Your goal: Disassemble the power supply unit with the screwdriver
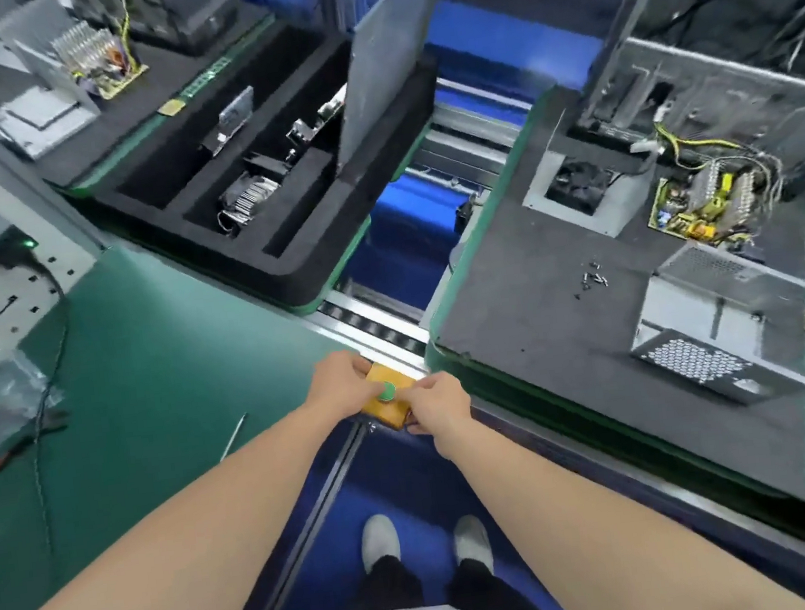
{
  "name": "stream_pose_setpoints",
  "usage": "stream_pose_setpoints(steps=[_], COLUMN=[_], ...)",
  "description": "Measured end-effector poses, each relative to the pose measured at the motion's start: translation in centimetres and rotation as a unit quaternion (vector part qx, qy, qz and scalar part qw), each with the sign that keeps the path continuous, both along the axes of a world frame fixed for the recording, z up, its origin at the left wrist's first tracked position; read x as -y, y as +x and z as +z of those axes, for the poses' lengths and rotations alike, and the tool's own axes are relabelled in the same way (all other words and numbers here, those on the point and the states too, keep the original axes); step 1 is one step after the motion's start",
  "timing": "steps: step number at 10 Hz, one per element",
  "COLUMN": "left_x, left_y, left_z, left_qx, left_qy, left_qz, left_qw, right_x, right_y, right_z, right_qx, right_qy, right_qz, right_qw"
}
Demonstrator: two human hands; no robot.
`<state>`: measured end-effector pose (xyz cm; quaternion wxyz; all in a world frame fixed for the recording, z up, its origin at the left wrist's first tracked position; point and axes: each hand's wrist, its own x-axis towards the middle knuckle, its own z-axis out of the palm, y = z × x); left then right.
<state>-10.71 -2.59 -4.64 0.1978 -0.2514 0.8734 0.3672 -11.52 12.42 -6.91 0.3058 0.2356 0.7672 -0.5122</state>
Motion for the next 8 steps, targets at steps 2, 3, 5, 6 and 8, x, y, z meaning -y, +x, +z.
stream_pose_setpoints(steps=[2,3,5,6,8], left_x=[0.5,0.7,0.9,0.9,-0.2], left_y=[-1.3,-1.7,-1.9,-2.2,-2.6], left_z=[-0.7,-1.0,-1.5,-1.1,-1.1], left_qx=[0.000,0.002,0.007,0.013,0.010], left_qy=[0.003,-0.005,0.007,0.011,-0.013], left_qz=[-0.032,-0.035,-0.060,-0.071,-0.053], left_qw=[0.999,0.999,0.998,0.997,0.998], right_x=[1.6,2.1,1.6,1.3,0.0], right_y=[0.2,0.0,0.1,0.4,1.1], right_z=[-0.3,0.0,-0.1,-0.5,-1.5], right_qx=[-0.003,-0.014,-0.004,-0.006,-0.013], right_qy=[0.062,0.081,0.079,0.059,-0.010], right_qz=[-0.017,-0.025,-0.038,-0.047,-0.062], right_qw=[0.998,0.996,0.996,0.997,0.998])
